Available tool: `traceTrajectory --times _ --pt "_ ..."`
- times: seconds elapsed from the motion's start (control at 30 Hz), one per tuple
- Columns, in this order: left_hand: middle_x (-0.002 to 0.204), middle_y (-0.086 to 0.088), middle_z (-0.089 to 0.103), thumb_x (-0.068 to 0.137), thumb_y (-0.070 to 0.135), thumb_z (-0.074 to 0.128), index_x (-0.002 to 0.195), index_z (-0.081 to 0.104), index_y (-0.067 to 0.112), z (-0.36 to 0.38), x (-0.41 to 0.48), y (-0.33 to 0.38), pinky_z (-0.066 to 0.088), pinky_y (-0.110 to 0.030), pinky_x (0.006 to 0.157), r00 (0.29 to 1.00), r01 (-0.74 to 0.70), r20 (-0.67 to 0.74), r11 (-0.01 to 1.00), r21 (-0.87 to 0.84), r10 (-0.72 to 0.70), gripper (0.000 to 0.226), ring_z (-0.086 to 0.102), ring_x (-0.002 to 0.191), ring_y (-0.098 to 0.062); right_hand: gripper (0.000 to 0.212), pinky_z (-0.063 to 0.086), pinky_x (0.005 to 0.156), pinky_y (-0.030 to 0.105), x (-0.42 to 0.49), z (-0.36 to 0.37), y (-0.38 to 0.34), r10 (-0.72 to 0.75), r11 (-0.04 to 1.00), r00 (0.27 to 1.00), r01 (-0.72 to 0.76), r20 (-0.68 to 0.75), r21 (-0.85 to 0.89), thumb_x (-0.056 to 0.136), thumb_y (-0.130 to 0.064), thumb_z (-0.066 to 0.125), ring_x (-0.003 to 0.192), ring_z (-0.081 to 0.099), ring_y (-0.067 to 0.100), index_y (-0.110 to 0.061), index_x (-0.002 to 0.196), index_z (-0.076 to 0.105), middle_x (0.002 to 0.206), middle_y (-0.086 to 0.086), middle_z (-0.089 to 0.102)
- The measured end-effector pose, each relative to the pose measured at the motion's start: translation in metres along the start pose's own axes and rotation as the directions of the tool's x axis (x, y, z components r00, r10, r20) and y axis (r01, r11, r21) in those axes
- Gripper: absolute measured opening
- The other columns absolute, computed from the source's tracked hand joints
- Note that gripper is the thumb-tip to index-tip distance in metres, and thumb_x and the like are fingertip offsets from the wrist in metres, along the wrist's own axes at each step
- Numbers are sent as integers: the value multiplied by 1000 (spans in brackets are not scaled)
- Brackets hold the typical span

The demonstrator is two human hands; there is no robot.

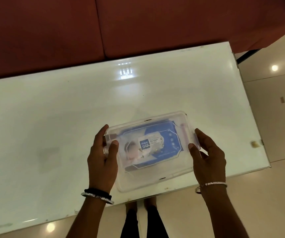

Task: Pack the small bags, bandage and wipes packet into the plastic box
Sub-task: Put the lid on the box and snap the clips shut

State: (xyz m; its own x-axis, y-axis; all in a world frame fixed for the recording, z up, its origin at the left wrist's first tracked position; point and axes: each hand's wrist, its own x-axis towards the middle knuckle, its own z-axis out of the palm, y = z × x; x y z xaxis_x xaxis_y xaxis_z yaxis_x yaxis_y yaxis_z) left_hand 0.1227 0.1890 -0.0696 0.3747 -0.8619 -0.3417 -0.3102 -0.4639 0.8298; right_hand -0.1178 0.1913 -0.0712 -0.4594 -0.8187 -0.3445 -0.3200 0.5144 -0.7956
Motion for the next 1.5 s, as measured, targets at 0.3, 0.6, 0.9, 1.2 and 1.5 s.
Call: traceTrajectory --times 0.3,0.6,0.9,1.2,1.5 --pt "117 -10 63 93 23 60 138 52 17 1 4 -3 54 -43 79 987 -118 -67 944 307 145 47 56 106 -28 43 56 84 32 6 7 6 -6 997 998 1 -63 -76 87 -13 70 104 65 16 -17 129 62 120 4 70" --pt "117 -4 63 87 23 68 129 59 16 -4 5 -14 49 -11 68 995 -52 -79 992 119 62 44 63 95 -16 41 52 76 23 7 9 7 -28 995 998 22 -62 -95 88 -18 69 99 63 14 -17 128 63 118 4 70" --pt "90 3 71 78 40 74 108 68 24 -17 -2 -30 50 -17 63 987 157 -53 982 107 -152 34 68 78 -9 38 44 75 11 9 16 5 -48 984 994 31 -93 -176 90 -22 66 104 67 23 -12 127 64 118 7 71" --pt "80 -1 76 76 37 78 101 74 21 -18 4 -31 60 -40 77 977 196 -105 975 103 -185 30 73 72 -16 38 43 77 21 25 10 -3 -24 960 1000 21 -5 -280 88 -32 69 84 68 20 -18 122 68 108 5 75" --pt "117 -3 67 84 43 66 122 61 24 -22 8 -39 57 -47 87 887 435 214 896 -91 -409 43 63 110 -22 32 55 88 54 50 -4 -1 222 975 948 -211 226 -74 78 -18 79 92 70 35 -16 108 68 97 18 74"
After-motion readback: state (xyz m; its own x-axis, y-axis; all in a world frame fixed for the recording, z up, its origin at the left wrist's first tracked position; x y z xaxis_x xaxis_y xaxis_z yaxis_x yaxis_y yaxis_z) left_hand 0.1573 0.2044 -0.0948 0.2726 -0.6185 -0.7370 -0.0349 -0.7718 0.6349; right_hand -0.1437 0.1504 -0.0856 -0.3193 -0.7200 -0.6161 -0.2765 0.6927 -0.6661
